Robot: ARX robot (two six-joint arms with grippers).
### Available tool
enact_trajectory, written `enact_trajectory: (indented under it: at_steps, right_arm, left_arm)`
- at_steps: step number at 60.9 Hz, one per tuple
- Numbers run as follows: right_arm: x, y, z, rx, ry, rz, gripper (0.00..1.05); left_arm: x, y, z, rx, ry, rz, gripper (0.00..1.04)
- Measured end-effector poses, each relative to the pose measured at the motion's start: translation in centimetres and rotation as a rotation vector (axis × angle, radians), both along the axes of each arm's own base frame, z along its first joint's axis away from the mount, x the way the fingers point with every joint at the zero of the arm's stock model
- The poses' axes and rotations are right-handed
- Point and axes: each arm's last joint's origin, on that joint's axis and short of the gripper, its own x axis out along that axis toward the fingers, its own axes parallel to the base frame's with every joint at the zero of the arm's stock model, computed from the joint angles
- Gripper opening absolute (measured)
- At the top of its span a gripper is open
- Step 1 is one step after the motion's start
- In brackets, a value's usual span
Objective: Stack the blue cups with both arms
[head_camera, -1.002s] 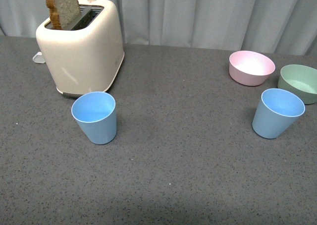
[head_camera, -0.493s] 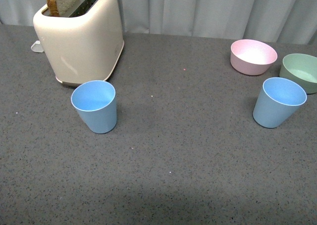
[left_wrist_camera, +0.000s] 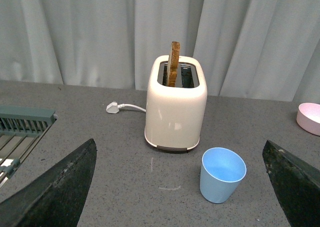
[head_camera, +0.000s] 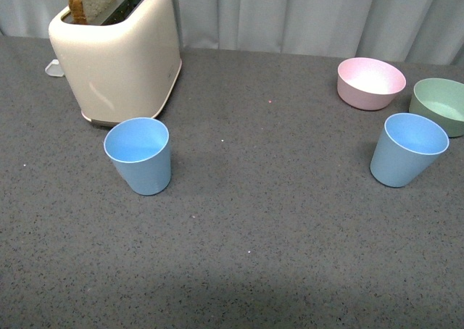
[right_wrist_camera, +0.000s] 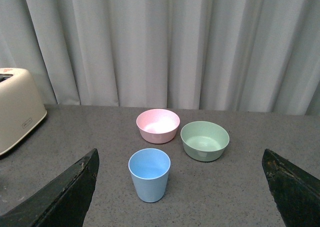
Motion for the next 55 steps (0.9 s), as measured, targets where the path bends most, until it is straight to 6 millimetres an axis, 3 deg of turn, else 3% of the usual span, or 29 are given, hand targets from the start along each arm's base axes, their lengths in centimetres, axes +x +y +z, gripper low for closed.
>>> enact_trajectory:
  at_steps: [12, 18, 25, 35, 39, 55]
  right_arm:
    - [0.0, 0.0, 0.0, 0.0, 0.0, 0.0, 0.95]
    - [0.0, 0.0, 0.0, 0.0, 0.0, -0.001, 0.95]
    - [0.0, 0.0, 0.0, 0.0, 0.0, 0.0, 0.95]
    - [0.0, 0.0, 0.0, 0.0, 0.0, 0.0, 0.95]
    - [0.0, 0.0, 0.0, 0.0, 0.0, 0.0, 0.95]
    - [0.0, 0.0, 0.0, 0.0, 0.0, 0.0, 0.95]
  left_arm:
    - [0.0, 0.0, 0.0, -0.008, 0.012, 0.019, 0.98]
    - [0.7, 0.0, -0.8, -0.061, 0.283, 0.308, 0.98]
    - [2.0, 0.1, -0.9, -0.102, 0.336, 0.356, 0.98]
    - [6.0, 0.1, 0.3, -0.159, 0.366, 0.306, 0.98]
    - [8.5, -0.1, 0.7, -0.172, 0.403, 0.251, 0.98]
    - [17.3, -3.0, -0.8, -0.191, 0.719, 0.03, 0.98]
